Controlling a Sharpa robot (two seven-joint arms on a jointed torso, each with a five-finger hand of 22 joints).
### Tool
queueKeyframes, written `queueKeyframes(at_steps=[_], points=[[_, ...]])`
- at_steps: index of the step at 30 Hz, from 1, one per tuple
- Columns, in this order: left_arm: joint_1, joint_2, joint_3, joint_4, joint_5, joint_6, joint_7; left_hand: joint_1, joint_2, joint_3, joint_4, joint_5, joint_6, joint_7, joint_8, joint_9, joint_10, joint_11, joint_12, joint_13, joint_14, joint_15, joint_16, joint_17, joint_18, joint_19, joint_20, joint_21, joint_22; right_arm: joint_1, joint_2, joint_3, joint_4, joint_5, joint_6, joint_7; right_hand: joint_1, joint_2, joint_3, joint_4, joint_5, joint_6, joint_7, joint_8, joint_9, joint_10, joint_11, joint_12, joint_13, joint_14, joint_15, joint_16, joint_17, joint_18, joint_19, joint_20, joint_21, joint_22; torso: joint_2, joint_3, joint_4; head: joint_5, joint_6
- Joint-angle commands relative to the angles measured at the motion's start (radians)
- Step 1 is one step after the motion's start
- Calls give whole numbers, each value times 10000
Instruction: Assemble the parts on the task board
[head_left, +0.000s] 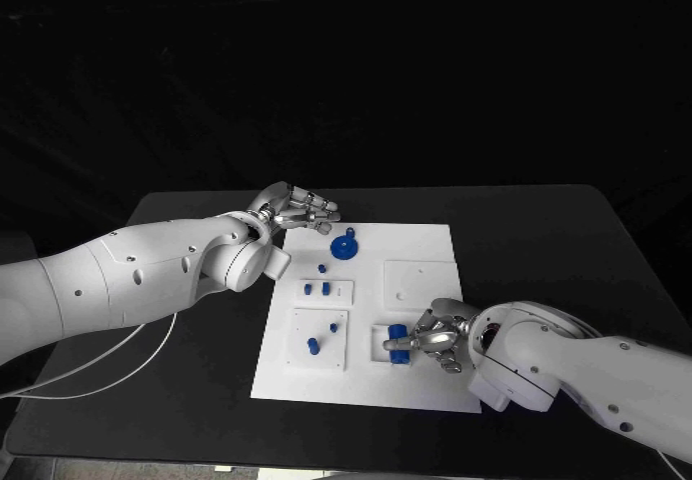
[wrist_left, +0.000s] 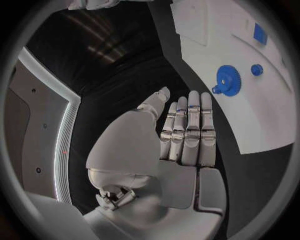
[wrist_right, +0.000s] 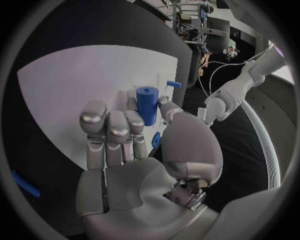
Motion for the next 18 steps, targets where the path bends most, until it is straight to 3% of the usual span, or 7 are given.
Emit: queueKeyframes(at_steps=[1,10,18], points=[[7,12,5,28,48,134,27,81,15,-19,49,48,-39,-7,-27,-5,-52,51,58,-3,-20,66,-34,15,-121,77,11,-12,-8,-75,57,-64,-26,-186,204,-55,76,-7,-15,74,-72,4,63,-26,-44,-63,2,-51,-24,7,-49,-22,-1,-88,560,-17,32,987,-3,-7,-1,35,-2],[7,15,5,26,48,142,4,74,16,-22,65,43,-40,-9,-27,-5,-61,54,58,-3,-26,69,-33,16,-122,79,14,-12,-45,-75,68,-66,8,-220,311,-97,26,-240,-98,408,-150,5,67,-24,-45,-68,6,-54,-40,9,-47,-37,6,-83,557,-18,23,985,0,-2,-2,77,11],[8,-7,4,34,48,142,-15,70,16,-26,85,47,-42,-8,-26,-5,-68,55,58,-3,-29,70,-34,17,-122,88,16,-12,-86,-73,-12,-66,140,-268,224,-85,74,-230,-97,488,-136,24,68,-23,-37,-55,4,-44,-41,15,-48,-23,24,-87,565,-18,67,996,0,-1,-5,99,38]])
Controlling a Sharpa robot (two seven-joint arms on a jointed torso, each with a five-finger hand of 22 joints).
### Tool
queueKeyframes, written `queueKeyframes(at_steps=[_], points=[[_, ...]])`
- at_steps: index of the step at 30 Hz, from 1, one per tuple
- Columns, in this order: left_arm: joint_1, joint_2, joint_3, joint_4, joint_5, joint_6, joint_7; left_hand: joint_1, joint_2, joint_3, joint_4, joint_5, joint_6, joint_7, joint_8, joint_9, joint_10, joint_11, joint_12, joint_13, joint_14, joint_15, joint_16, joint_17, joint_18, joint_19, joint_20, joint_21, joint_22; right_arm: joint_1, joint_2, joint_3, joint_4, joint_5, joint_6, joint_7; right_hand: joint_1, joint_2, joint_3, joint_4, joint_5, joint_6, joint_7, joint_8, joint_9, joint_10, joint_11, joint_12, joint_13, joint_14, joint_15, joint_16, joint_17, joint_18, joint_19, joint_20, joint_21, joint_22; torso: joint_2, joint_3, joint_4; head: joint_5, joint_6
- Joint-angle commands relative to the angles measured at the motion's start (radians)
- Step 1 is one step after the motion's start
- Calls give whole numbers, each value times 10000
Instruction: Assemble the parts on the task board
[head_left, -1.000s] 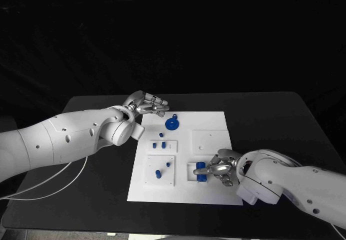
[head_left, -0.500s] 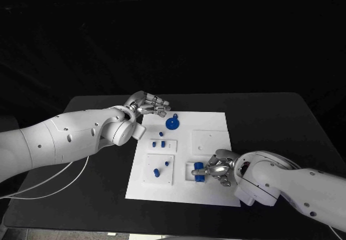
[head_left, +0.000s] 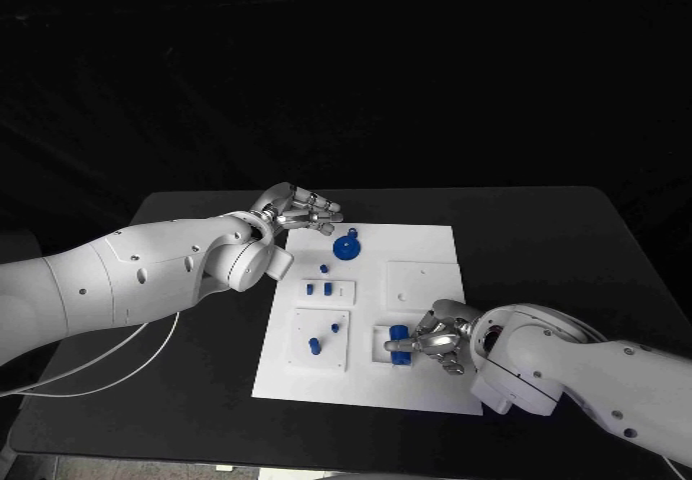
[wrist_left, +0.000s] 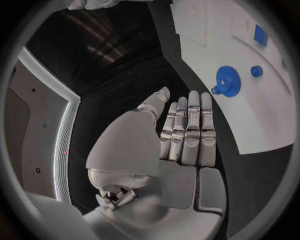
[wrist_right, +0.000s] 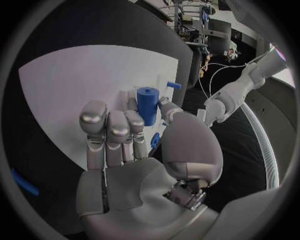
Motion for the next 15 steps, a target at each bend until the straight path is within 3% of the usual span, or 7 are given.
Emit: queueKeyframes(at_steps=[1,15], points=[[8,2,5,32,47,123,23,70,16,-3,63,47,-42,-8,-26,-5,-29,17,58,-2,-29,70,-34,15,-122,88,16,-12,-29,-68,-21,-55,84,-72,190,-55,35,-37,2,64,-21,34,58,15,27,-52,3,-43,-7,16,-49,-23,17,-87,565,-18,67,996,1,0,-2,16,26],[8,0,5,28,47,138,-10,70,16,-3,63,47,-42,-8,-26,-5,-29,17,58,-2,-29,70,-34,15,-122,88,16,-12,-29,63,-88,-51,245,-79,190,-58,31,-25,9,86,-1,56,50,15,30,-36,-2,-32,-6,19,-51,-2,39,-89,569,-19,121,1008,5,-2,1,53,27]])
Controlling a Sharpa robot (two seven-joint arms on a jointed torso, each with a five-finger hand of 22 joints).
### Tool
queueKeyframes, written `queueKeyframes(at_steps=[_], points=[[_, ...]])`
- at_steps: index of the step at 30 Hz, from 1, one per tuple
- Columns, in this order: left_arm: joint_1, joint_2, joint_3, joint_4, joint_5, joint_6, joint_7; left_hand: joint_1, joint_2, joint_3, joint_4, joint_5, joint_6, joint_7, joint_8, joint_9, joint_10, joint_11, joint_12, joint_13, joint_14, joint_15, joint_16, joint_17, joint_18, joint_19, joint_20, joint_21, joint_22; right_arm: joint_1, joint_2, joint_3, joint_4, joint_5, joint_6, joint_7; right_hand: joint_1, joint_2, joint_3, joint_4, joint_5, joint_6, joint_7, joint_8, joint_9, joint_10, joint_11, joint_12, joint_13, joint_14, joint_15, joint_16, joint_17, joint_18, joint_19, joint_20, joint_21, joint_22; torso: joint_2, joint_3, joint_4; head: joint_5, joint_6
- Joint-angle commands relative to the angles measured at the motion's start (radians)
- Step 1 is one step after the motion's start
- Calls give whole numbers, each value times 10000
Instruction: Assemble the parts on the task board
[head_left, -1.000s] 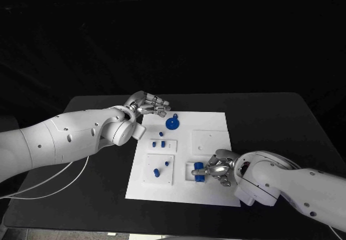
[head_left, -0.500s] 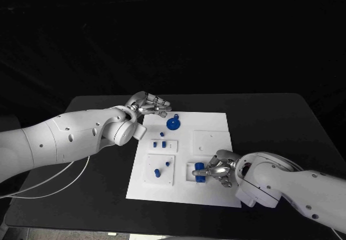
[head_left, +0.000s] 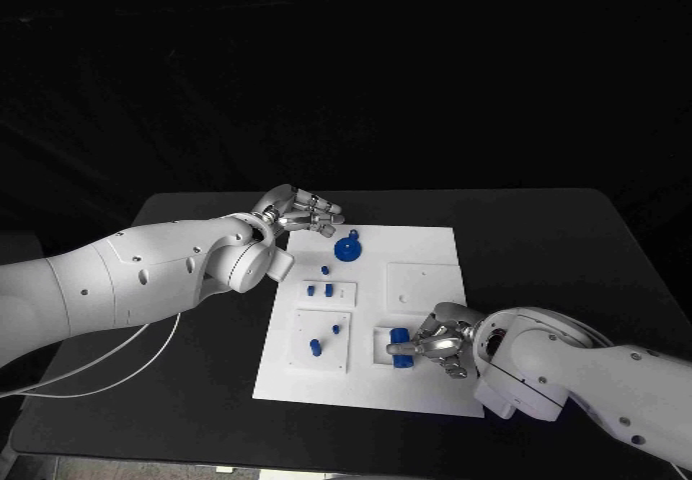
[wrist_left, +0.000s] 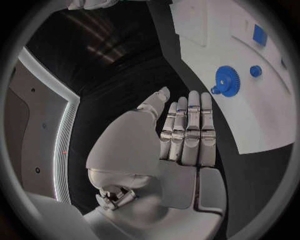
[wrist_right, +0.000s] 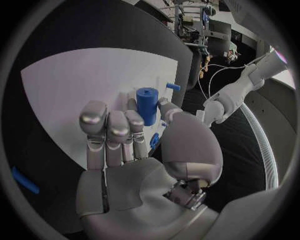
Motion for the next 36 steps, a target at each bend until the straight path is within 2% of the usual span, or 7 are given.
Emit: queueKeyframes(at_steps=[1,14,18,31,33,35,36], points=[[7,9,6,27,47,127,23,70,16,-4,63,47,-42,-8,-26,-5,-30,17,58,-2,-30,70,-34,10,-122,87,16,-12,-9,11,24,-5,54,-38,192,-6,31,-25,9,31,-1,32,21,45,-1,-19,9,-32,-7,19,-51,-2,16,-90,569,-19,43,1008,5,-3,5,11,-21],[8,-6,5,32,47,144,-20,65,6,-11,93,46,-43,-7,-29,-6,-34,19,57,-3,-29,71,-33,12,-125,101,18,-9,-79,146,156,-5,64,-107,167,-18,-19,-156,-96,195,-35,29,19,46,-5,-23,8,-42,-19,18,-57,-1,28,-84,567,-26,71,1008,1,-9,-1,94,-35],[8,-3,5,33,47,146,-26,65,6,-11,93,46,-43,-7,-29,-6,-34,19,57,-3,-29,71,-33,12,-125,101,18,-9,-79,189,213,-5,44,-149,208,-26,96,-153,-785,423,128,-1,22,46,8,-39,12,-51,-23,11,-65,-32,13,-76,564,-32,25,993,1,-9,2,111,-39],[9,8,5,38,46,135,-59,51,-3,-19,125,45,-83,2,-32,-7,-50,26,57,-3,-34,74,-34,13,-127,108,22,-13,-122,252,298,-5,-118,-382,651,-208,135,-405,-2255,1275,-86,-200,62,47,19,-169,34,-189,-81,-22,-104,-216,-92,-46,555,-75,-130,960,1,-2,-1,146,-55],[9,9,5,38,46,136,-65,51,-3,-19,125,45,-83,2,-32,-7,-50,26,57,-3,-34,74,-34,13,-127,108,22,-13,-122,254,300,-5,-133,-397,695,-223,150,-132,-2794,1230,-34,-216,67,48,23,-174,39,-197,-84,-13,-98,-237,-96,-46,557,-68,-152,959,4,1,1,136,-44],[9,10,5,36,45,135,-79,51,-3,-19,125,45,-83,2,-32,-7,-50,26,57,-3,-34,74,-34,13,-127,108,22,-13,-122,255,303,-5,-145,-416,715,-236,132,648,-3857,503,778,-228,87,42,53,-175,18,-191,-93,-9,-78,-242,-85,-41,561,-61,-152,970,6,4,-3,113,-29],[9,11,5,36,45,132,-85,59,-11,-18,141,46,-115,10,-32,-8,-56,30,57,-3,-39,76,-34,14,-126,114,24,-14,-164,255,302,-5,-148,-423,721,-239,88,968,-4176,104,879,-217,76,46,66,-166,27,-182,-98,-6,-80,-241,-81,-42,562,-55,-146,974,8,6,-4,104,-29]])
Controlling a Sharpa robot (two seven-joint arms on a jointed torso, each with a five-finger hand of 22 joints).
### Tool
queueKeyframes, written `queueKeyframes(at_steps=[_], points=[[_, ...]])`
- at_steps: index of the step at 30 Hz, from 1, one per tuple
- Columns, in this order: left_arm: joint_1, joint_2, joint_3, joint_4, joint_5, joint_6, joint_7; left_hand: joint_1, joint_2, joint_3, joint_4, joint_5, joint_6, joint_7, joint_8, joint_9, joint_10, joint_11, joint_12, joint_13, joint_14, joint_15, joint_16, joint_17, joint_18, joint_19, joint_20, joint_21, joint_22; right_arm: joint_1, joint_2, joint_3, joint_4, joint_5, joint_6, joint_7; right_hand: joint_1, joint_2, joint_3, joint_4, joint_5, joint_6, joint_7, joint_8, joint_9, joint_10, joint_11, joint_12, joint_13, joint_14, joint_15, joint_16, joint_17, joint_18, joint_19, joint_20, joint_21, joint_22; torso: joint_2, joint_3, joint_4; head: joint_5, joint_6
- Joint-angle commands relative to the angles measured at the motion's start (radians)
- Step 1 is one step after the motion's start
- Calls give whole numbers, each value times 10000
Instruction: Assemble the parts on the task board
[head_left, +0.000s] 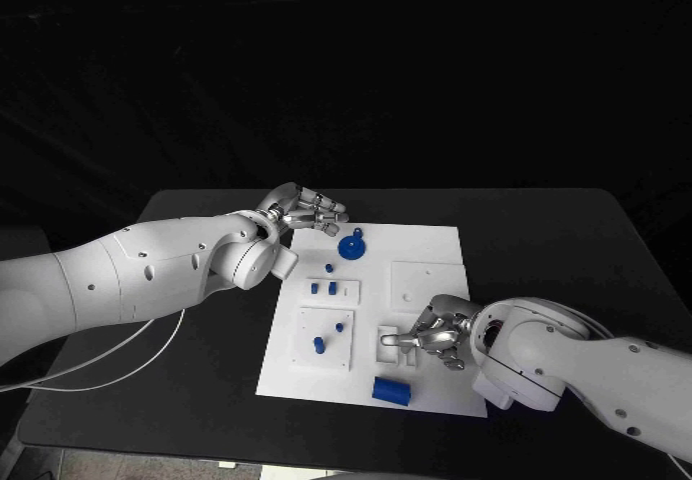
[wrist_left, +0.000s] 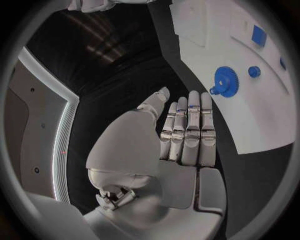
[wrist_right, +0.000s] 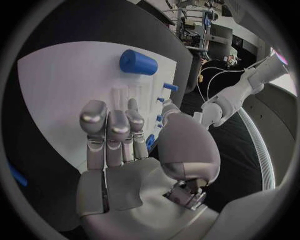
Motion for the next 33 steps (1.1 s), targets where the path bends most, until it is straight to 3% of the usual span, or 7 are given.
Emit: queueKeyframes(at_steps=[1,5,9,12,14,23,33], points=[[9,18,6,26,44,107,1,67,-21,7,69,50,-173,25,-35,-9,-61,34,57,-2,-3,40,-33,19,-125,85,-12,-12,-81,-2,9,-3,-5,-201,352,-192,-92,698,-739,-858,437,-43,-8,-18,33,-62,-6,-12,-25,12,-21,-45,3,-40,563,-53,-6,977,8,12,-7,-39,19],[9,21,6,24,40,100,-8,82,-29,10,62,51,-198,29,-30,-7,-63,34,56,-3,-4,39,-34,19,-123,88,-13,-11,-90,-1,1,-3,6,-311,408,-189,-9,750,-764,-1267,663,-34,-16,-16,37,-69,4,-8,-37,14,-29,-37,9,-41,561,-48,5,979,6,10,-6,-71,10],[9,25,6,21,37,103,-16,77,-39,6,72,50,-262,48,-29,-6,-60,40,57,-3,0,40,-33,20,-124,91,-12,-11,-110,-3,-27,-3,42,-756,554,141,136,272,-573,-1107,672,-28,-15,-17,33,-73,5,16,-29,12,-36,-41,9,-41,559,-55,5,982,4,13,-1,-99,6],[8,16,6,29,36,103,-16,80,-39,7,71,51,-264,48,-29,-6,-62,40,57,-3,0,40,-33,19,-124,92,-12,-11,-112,-15,-107,-5,130,-1384,610,886,523,83,-561,-933,734,-37,-11,-17,27,-91,13,62,1,9,-29,-98,-40,-31,566,-48,-18,973,5,16,5,-91,-15],[8,8,6,32,36,102,-14,90,-41,10,69,53,-273,49,-30,-7,-68,40,57,-3,-3,40,-33,19,-123,95,-12,-9,-125,-34,-188,-5,200,-1864,611,1441,865,131,-593,-1079,768,-16,-5,-17,25,-78,9,134,50,17,-37,-66,-13,-8,574,-63,64,996,5,23,5,-95,-41],[8,-45,5,63,35,94,0,92,-43,9,69,48,-262,46,-26,-5,-61,39,58,-2,-2,40,-32,19,-123,95,-12,-8,-134,-133,-595,-4,407,-3459,426,3616,1555,-203,275,-1619,734,-232,92,-20,-98,2,70,601,380,23,7,48,76,12,568,-11,355,1068,6,18,-13,-89,-133],[8,-88,3,96,32,58,40,118,-46,15,52,51,-236,41,-23,-4,-52,35,58,-2,2,37,-33,19,-123,101,-17,-2,-151,-211,-799,-3,490,-3927,401,4274,1655,-205,306,-1697,801,-179,86,-19,-113,25,61,700,441,14,8,46,78,20,565,-10,385,1071,4,17,-6,-178,-140]])
